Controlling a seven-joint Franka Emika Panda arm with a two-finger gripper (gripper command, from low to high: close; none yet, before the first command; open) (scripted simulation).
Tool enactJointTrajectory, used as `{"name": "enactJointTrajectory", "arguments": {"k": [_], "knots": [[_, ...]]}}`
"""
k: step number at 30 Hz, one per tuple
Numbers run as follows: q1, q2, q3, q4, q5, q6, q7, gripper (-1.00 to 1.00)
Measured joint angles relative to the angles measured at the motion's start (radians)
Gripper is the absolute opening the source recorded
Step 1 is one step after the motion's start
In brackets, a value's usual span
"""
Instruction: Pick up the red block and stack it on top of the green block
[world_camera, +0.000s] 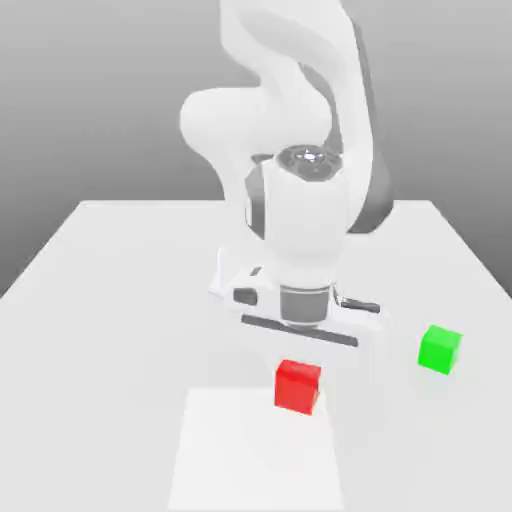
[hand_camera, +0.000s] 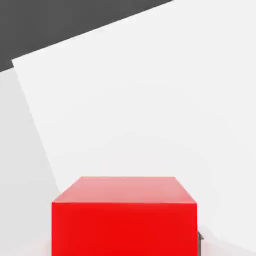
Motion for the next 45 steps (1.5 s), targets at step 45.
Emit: {"name": "enactJointTrajectory", "arguments": {"k": [45], "knots": [[0.269,-0.031,0.477,-0.025,-0.012,0.001,1.042,-1.00]]}}
